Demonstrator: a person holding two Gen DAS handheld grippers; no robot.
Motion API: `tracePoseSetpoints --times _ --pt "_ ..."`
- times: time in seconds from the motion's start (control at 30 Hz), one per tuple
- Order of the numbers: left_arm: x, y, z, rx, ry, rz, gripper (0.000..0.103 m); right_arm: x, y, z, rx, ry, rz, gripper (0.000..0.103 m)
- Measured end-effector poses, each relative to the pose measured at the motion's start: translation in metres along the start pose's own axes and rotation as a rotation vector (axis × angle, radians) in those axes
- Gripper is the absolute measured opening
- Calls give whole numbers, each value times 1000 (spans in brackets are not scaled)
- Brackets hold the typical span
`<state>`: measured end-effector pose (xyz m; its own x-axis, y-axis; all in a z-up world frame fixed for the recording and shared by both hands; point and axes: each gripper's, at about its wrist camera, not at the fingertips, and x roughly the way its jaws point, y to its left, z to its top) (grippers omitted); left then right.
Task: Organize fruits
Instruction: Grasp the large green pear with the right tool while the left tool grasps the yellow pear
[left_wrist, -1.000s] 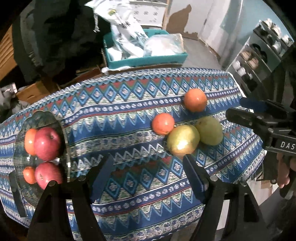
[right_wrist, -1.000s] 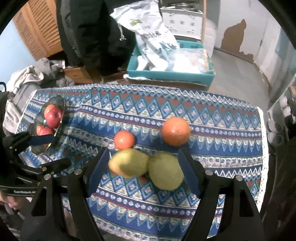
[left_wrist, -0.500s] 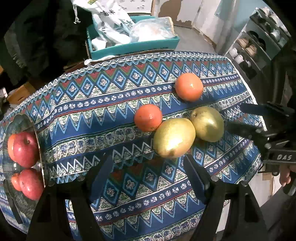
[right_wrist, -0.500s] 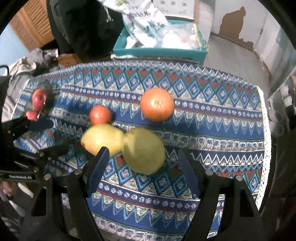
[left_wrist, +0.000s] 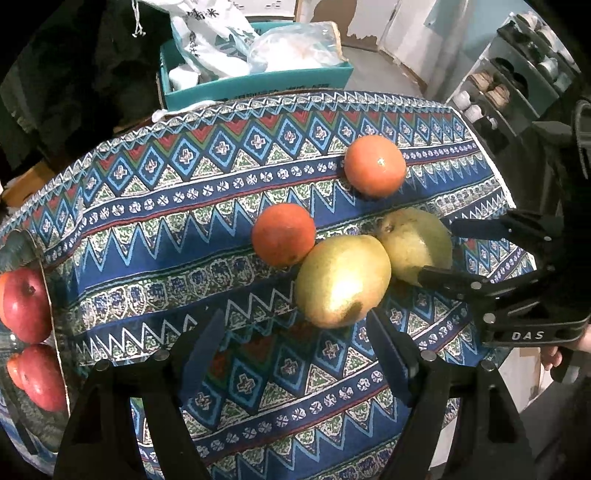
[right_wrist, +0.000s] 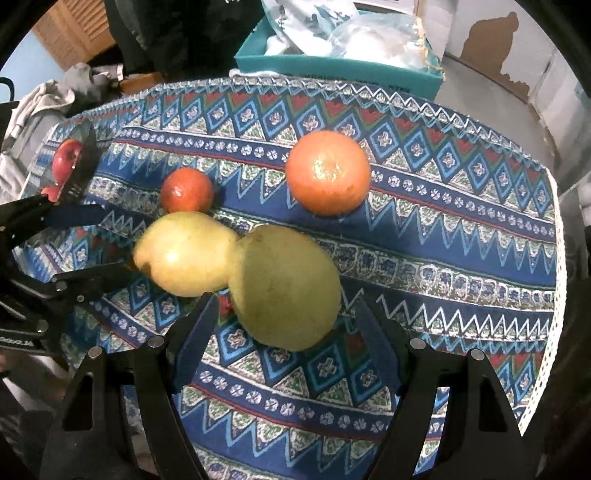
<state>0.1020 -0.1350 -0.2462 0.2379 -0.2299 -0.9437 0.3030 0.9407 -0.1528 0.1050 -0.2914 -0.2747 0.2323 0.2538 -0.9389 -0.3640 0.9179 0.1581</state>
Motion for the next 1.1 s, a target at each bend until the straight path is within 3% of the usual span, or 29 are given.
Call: tracePoseSetpoints --times 0.37,0.67,1.1 --pt "7 2 5 -2 15 -17 80 28 -5 7 -24 37 67 77" --pt "12 -1 12 -14 18 -42 80 32 -9 7 -8 -14 100 72" --pt "38 -24 21 -63 60 -116 81 4 -62 -18 213 -52 19 72"
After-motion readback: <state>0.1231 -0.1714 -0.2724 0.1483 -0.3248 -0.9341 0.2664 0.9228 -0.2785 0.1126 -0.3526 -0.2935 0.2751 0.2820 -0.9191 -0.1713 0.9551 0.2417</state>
